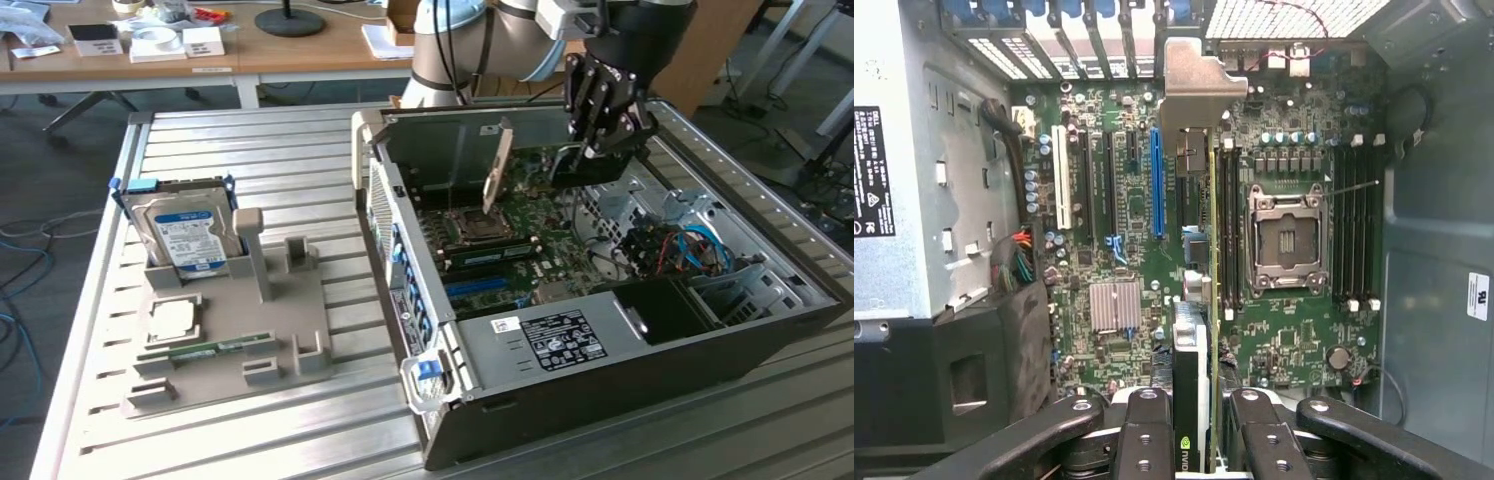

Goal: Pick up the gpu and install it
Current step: 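Insert the gpu into the slot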

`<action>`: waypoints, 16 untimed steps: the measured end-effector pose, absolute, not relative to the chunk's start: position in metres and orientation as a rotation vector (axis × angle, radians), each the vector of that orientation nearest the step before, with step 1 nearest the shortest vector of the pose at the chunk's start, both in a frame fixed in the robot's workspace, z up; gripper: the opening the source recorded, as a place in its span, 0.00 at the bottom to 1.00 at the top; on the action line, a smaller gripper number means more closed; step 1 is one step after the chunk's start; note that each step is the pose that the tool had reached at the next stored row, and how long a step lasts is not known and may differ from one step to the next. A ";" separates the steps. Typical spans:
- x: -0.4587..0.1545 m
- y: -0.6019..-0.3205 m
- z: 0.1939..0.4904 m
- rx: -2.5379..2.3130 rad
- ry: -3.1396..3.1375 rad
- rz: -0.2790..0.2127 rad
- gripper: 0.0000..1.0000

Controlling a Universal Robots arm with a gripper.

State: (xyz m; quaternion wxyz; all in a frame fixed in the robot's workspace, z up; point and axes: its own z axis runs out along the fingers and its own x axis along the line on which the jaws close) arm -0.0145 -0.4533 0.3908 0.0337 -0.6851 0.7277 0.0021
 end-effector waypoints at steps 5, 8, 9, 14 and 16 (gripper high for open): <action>-0.018 -0.453 0.391 -2.108 2.238 0.006 0.27; -0.021 -0.453 0.390 -2.107 2.238 0.006 0.27; -0.022 -0.453 0.391 -2.107 2.238 0.006 0.27; -0.022 -0.453 0.391 -2.108 2.238 0.006 0.27; -0.022 -0.453 0.391 -2.108 2.238 0.006 0.27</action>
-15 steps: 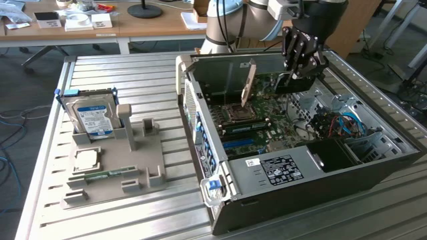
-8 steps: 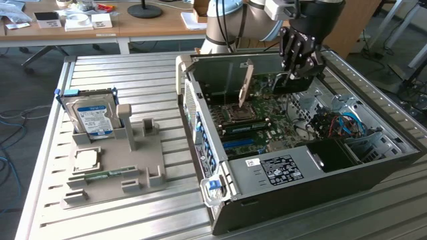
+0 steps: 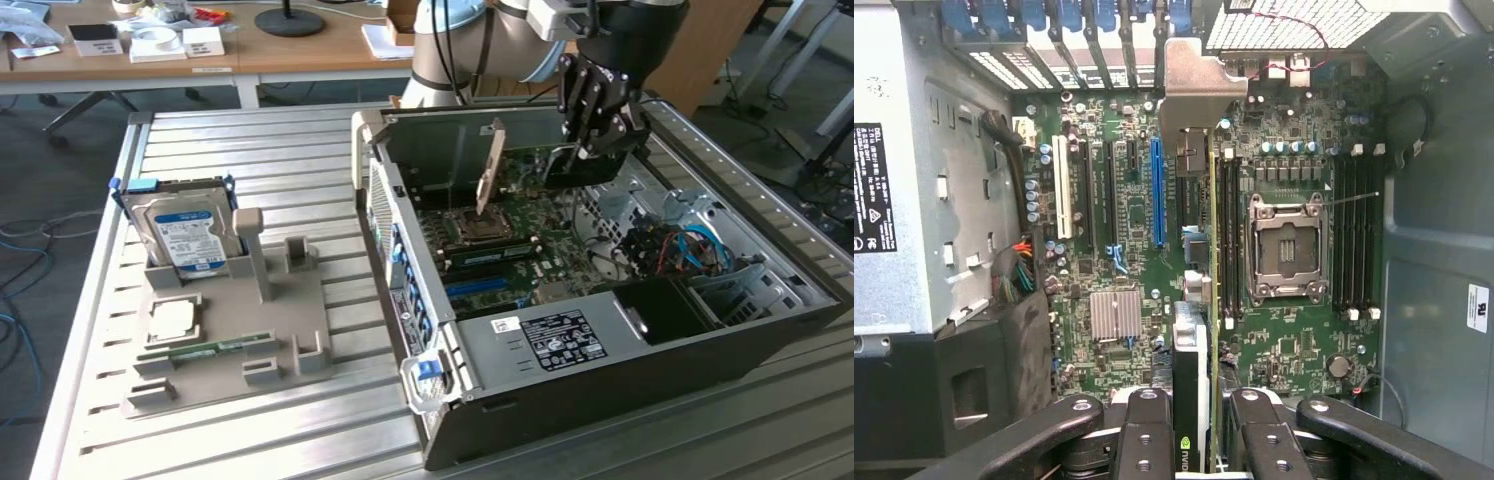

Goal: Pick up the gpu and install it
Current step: 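Insert the gpu into the slot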

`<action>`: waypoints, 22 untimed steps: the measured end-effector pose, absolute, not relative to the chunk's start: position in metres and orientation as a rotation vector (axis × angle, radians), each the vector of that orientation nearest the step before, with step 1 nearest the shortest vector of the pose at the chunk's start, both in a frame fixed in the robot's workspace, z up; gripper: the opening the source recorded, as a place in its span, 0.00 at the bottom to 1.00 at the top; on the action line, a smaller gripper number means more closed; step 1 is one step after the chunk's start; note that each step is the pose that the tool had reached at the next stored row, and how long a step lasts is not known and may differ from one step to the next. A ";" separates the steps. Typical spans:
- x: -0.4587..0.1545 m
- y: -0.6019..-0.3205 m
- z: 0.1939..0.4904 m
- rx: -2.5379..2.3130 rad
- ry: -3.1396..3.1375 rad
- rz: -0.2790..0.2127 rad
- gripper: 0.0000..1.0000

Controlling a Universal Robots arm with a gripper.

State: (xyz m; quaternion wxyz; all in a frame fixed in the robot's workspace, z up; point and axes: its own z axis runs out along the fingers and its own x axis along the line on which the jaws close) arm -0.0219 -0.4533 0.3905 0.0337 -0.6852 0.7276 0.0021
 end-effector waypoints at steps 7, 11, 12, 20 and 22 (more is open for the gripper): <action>-0.022 -0.453 0.384 -2.108 2.238 0.006 0.27; -0.022 -0.453 0.381 -2.108 2.238 0.006 0.27; -0.022 -0.453 0.381 -2.108 2.238 0.006 0.27; -0.022 -0.453 0.379 -2.107 2.238 0.007 0.27; -0.022 -0.453 0.378 -2.108 2.238 0.006 0.27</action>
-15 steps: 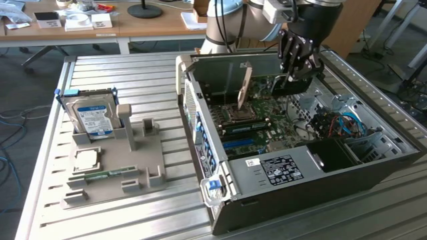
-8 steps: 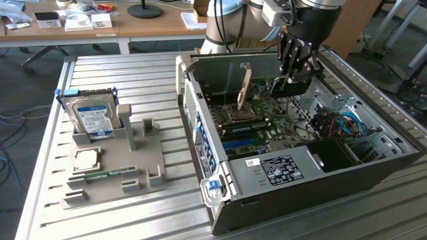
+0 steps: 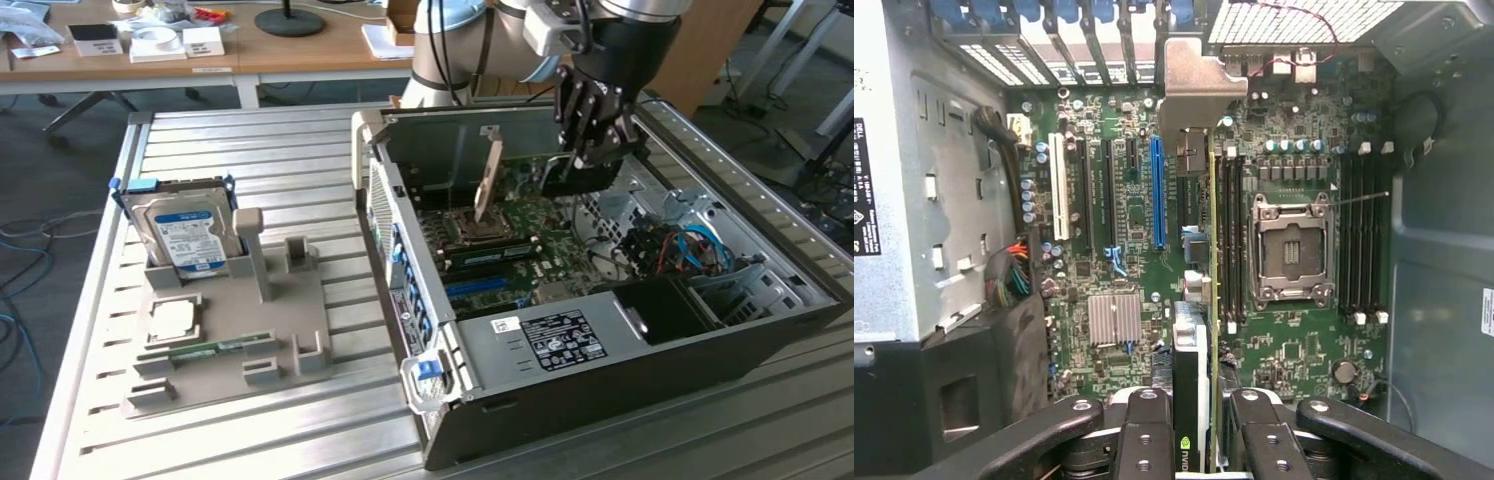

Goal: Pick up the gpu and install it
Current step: 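Insert the gpu into the slot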

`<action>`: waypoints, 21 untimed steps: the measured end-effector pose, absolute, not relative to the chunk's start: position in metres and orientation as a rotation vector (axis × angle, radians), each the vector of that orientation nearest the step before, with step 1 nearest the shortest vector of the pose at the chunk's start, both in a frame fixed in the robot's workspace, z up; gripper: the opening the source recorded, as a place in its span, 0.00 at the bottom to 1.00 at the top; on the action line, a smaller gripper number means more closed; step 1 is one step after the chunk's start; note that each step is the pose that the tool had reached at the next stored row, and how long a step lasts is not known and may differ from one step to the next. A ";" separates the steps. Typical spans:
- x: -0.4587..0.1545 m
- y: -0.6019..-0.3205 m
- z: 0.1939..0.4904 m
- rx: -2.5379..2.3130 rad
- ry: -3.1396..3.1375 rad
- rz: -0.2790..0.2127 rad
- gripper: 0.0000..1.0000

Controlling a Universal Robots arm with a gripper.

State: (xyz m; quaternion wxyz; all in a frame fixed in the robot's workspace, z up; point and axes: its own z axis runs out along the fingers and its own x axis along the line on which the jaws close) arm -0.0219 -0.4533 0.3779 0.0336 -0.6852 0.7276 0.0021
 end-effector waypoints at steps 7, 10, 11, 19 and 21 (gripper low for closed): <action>-0.022 -0.454 0.377 -2.107 2.238 0.007 0.27; -0.022 -0.456 0.378 -2.107 2.238 0.006 0.27; -0.022 -0.456 0.378 -2.107 2.238 0.007 0.27; -0.022 -0.456 0.374 -2.108 2.238 0.006 0.27; -0.022 -0.456 0.374 -2.108 2.238 0.006 0.27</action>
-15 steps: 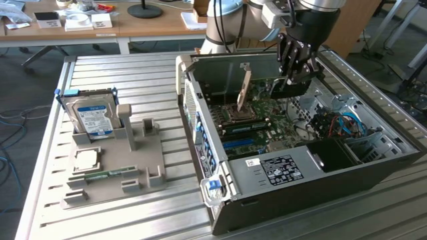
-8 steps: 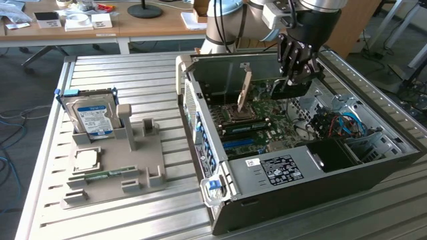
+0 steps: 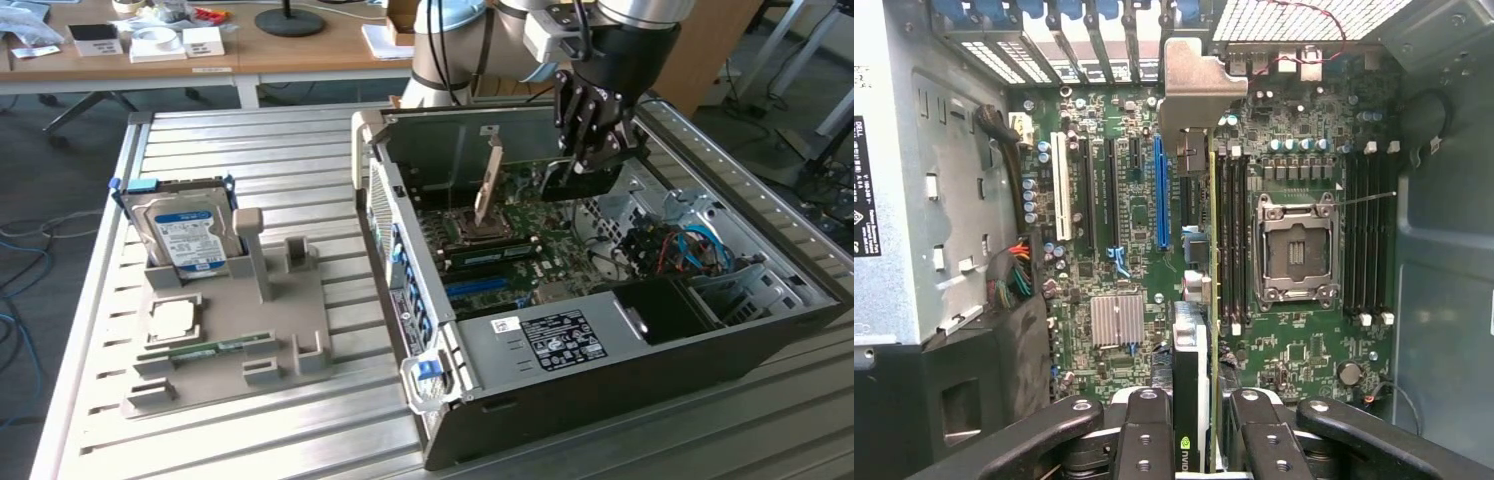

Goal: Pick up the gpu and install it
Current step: 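Insert the gpu into the slot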

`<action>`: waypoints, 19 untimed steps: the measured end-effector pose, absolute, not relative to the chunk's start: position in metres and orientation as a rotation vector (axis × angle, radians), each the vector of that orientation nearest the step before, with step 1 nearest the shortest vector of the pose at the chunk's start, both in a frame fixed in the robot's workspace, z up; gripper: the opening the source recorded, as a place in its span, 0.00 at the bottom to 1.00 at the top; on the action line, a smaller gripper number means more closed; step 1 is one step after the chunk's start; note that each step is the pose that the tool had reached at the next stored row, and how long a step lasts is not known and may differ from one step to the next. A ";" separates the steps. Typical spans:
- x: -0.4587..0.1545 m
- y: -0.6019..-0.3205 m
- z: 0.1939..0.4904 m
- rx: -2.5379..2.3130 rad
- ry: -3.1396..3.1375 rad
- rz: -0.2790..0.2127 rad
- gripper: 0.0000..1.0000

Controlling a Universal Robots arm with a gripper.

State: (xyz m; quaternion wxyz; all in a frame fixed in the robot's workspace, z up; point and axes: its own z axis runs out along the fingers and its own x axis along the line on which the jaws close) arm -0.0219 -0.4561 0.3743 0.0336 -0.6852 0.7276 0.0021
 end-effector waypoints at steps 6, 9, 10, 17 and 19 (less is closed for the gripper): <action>-0.022 -0.456 0.374 -2.107 2.238 0.007 0.27; -0.022 -0.456 0.372 -2.108 2.238 0.006 0.27; -0.022 -0.456 0.372 -2.107 2.238 0.006 0.27; -0.022 -0.456 0.368 -2.097 2.248 0.006 0.27; -0.022 -0.457 0.367 -2.085 2.259 0.005 0.27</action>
